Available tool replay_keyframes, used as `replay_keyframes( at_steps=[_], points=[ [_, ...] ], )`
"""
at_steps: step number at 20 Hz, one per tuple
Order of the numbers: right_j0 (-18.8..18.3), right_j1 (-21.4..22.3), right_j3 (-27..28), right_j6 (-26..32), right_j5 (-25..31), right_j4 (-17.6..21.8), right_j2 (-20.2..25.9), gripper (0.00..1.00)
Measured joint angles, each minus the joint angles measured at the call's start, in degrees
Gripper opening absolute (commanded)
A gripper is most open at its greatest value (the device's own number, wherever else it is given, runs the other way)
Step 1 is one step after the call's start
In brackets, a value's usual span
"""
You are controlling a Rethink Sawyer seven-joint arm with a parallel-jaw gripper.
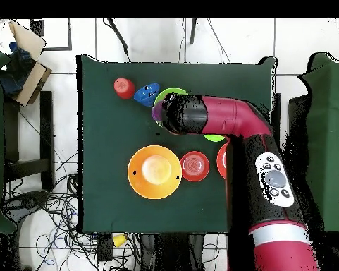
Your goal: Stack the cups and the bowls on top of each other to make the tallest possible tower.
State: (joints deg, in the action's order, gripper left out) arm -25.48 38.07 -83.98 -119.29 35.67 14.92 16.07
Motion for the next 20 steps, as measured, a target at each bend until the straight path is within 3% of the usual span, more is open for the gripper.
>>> replay_keyframes(
  at_steps=[20],
  points=[
    [-5.7, -5.9, 5.8, 3.7, 0.6, 5.5, 6.0, 1.0]
  ],
)
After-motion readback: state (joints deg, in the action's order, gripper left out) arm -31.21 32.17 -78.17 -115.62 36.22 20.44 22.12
